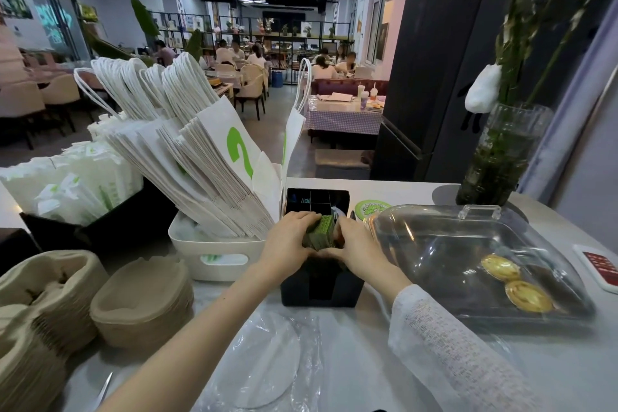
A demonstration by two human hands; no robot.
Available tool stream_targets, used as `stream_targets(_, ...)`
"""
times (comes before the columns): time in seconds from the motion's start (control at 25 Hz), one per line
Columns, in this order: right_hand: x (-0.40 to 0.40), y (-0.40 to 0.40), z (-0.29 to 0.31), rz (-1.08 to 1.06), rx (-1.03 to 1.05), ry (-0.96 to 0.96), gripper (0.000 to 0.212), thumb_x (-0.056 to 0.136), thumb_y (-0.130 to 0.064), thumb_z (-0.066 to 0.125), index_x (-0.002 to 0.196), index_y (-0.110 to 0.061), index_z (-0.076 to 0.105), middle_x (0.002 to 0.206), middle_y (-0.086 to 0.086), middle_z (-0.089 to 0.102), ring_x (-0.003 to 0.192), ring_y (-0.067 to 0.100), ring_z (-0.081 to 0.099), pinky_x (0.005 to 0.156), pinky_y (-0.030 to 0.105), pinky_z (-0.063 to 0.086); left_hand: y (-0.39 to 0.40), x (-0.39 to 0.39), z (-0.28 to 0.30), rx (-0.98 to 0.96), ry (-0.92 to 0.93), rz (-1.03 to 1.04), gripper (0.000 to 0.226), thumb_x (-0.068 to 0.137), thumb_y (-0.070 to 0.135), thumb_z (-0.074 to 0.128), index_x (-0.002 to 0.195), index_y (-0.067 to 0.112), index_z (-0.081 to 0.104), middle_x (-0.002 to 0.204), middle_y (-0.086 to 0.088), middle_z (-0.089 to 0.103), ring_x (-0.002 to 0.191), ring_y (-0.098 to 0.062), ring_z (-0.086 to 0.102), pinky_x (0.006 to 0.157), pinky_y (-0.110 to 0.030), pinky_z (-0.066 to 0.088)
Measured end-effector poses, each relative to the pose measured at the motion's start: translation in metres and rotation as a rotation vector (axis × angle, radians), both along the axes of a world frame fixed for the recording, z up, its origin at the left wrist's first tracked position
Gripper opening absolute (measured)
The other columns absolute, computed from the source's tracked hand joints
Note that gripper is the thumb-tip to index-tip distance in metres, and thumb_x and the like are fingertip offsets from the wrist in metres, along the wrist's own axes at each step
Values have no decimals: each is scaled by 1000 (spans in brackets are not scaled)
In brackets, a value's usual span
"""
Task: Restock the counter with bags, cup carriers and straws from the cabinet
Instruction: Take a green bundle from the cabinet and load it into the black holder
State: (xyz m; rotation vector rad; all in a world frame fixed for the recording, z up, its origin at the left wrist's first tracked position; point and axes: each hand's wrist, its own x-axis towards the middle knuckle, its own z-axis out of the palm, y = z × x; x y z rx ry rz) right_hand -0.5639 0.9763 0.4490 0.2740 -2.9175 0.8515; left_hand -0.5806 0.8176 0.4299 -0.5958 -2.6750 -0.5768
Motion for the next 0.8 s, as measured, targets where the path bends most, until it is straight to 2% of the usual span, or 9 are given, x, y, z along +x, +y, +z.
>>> stream_targets(0.12,1,-3,0,-39,78,36,84,77,-21,79,145,-10,32,133,9,52,118,24,53,94,30,42,-1,-1,3,-67,-34,-47,86,69,41,80,145,26,41,150,8,42,138,-12,38,110,-28,33)
stream_targets(0.2,3,-6,1,-72,221,106,76,75,-25,80,135,-10,34,130,9,48,111,28,58,86,36,48,-1,-2,4,-116,-32,-70,85,74,46,76,147,28,37,153,9,37,142,-10,33,113,-30,31)
stream_targets(0.28,2,-6,1,-75,277,133,75,74,-24,81,131,-13,33,128,7,44,103,29,60,79,39,51,-1,-2,3,-136,2,-86,75,82,42,70,147,29,35,154,10,34,143,-10,31,114,-31,31)
stream_targets(0.4,2,-1,2,-54,294,144,83,73,-24,81,139,-16,32,132,5,36,109,27,55,83,39,51,-1,-4,1,-114,8,-142,68,89,28,65,149,25,33,156,8,30,145,-10,26,117,-29,26)
stream_targets(0.48,0,3,2,-22,392,196,84,76,-29,79,144,-17,33,142,2,34,123,24,44,96,37,44,0,-5,1,-92,-39,-206,67,92,19,62,150,21,29,157,5,26,146,-10,22,119,-23,16)
stream_targets(0.56,-2,9,4,11,497,223,82,82,-30,73,150,-18,29,155,-1,28,138,22,31,110,35,30,1,-6,1,-83,-73,-253,66,94,16,58,151,19,25,158,3,23,147,-11,19,117,-16,7)
stream_targets(0.68,-4,16,9,33,587,193,77,90,-31,63,153,-18,21,160,0,22,147,20,19,119,34,14,1,-9,1,-115,-64,-279,64,97,21,54,152,19,22,158,2,22,147,-10,18,113,-12,7)
stream_targets(0.76,-4,17,12,30,600,152,76,92,-33,61,154,-20,20,159,3,26,147,22,20,118,33,14,1,-11,-1,-160,-47,-284,63,99,26,50,153,20,19,159,2,21,147,-11,19,114,-15,10)
stream_targets(0.8,-4,16,13,15,575,112,75,91,-33,61,153,-21,21,156,5,31,145,25,23,116,33,19,1,-13,-2,-180,-46,-281,62,100,28,47,153,21,17,159,2,21,147,-12,19,116,-18,12)
